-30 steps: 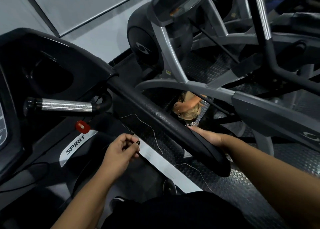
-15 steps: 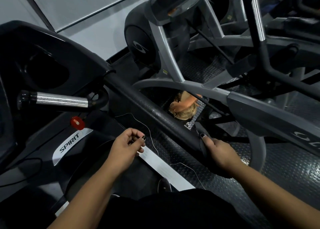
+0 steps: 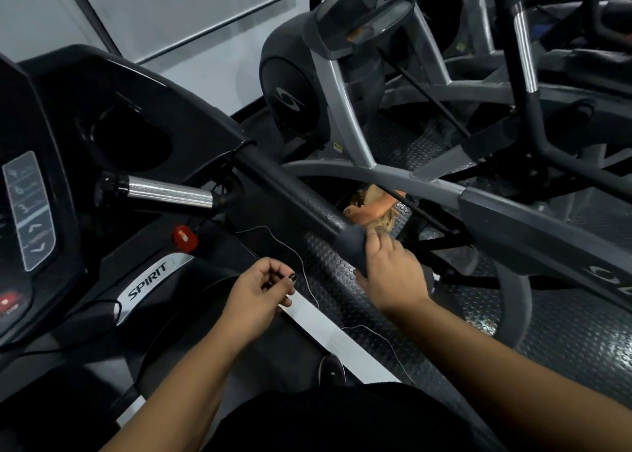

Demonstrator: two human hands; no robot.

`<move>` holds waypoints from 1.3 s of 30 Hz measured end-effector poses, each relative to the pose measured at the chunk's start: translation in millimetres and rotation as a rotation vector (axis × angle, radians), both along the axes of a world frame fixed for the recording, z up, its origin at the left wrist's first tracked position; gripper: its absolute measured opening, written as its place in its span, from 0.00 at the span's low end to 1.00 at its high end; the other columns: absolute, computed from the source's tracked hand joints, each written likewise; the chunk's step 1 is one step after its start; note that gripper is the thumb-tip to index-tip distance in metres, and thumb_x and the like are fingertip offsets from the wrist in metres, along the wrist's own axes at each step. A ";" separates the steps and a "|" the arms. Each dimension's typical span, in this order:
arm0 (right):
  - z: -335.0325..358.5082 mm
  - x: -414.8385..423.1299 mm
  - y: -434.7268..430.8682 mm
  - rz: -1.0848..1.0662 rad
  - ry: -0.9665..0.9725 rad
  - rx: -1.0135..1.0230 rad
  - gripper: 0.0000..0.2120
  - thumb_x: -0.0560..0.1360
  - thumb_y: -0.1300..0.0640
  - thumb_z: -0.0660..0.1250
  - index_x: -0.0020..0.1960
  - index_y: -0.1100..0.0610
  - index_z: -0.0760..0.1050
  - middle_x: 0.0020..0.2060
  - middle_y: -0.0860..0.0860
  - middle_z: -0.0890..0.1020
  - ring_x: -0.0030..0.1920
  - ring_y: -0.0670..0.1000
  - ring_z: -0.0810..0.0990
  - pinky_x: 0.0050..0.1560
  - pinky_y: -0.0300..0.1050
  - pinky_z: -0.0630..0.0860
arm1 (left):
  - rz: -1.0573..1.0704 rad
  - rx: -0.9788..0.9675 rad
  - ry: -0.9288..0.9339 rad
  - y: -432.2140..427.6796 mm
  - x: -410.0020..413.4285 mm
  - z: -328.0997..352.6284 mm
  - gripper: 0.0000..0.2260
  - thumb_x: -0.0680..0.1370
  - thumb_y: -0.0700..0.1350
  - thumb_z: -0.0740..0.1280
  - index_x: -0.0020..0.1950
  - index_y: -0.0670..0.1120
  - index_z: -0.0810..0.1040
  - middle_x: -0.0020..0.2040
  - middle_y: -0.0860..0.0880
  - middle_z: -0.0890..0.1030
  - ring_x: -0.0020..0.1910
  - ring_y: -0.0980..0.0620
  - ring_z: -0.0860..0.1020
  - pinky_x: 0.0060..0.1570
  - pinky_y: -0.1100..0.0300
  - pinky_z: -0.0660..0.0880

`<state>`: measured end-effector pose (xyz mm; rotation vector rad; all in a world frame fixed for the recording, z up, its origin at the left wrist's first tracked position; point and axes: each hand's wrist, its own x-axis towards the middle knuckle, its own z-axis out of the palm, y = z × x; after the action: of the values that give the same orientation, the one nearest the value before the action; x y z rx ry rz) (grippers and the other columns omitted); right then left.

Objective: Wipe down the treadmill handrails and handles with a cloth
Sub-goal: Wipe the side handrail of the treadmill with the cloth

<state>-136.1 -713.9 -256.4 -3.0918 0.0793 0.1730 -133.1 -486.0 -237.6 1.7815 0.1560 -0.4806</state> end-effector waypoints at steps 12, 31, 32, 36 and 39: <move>-3.6 -76.2 -30.7 -0.034 -0.019 -0.115 0.46 0.70 0.35 0.68 0.75 0.65 0.59 0.67 0.61 0.72 0.64 0.60 0.73 0.63 0.56 0.73 | -0.023 -0.052 0.007 45.9 -1.0 2.5 0.04 0.79 0.35 0.66 0.47 0.44 0.76 0.37 0.45 0.80 0.31 0.53 0.78 0.33 0.60 0.72; 3.0 -18.0 2.9 -0.097 0.058 0.242 0.44 0.71 0.54 0.68 0.79 0.59 0.49 0.76 0.57 0.59 0.76 0.58 0.58 0.75 0.55 0.55 | -0.210 -0.359 0.516 -48.0 -28.5 15.1 0.10 0.83 0.49 0.59 0.56 0.47 0.78 0.44 0.53 0.80 0.46 0.55 0.79 0.47 0.61 0.73; 8.4 -20.0 -3.2 -0.091 0.095 0.374 0.45 0.70 0.55 0.68 0.79 0.58 0.48 0.77 0.56 0.58 0.76 0.56 0.58 0.76 0.53 0.55 | -0.185 -0.376 0.555 -62.6 -28.9 13.4 0.10 0.84 0.50 0.58 0.53 0.49 0.76 0.38 0.55 0.77 0.40 0.58 0.77 0.43 0.64 0.71; 30.6 -27.0 -30.8 -0.307 0.135 1.160 0.33 0.72 0.69 0.62 0.76 0.57 0.62 0.68 0.51 0.72 0.65 0.45 0.73 0.66 0.39 0.67 | -0.060 -0.422 0.618 -114.1 -24.6 8.7 0.15 0.84 0.54 0.57 0.40 0.50 0.71 0.29 0.56 0.68 0.34 0.58 0.67 0.38 0.67 0.70; 29.0 -29.7 -57.6 -0.472 0.037 1.571 0.26 0.74 0.77 0.55 0.67 0.62 0.73 0.66 0.55 0.77 0.69 0.49 0.73 0.71 0.45 0.67 | -0.011 -0.412 0.587 -142.3 -23.7 8.1 0.16 0.82 0.57 0.59 0.58 0.48 0.78 0.47 0.54 0.83 0.49 0.58 0.78 0.61 0.57 0.74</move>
<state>-165.8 -771.5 -227.4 -1.4538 0.4165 0.1498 -156.8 -628.3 -229.6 1.2034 0.4231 -0.9633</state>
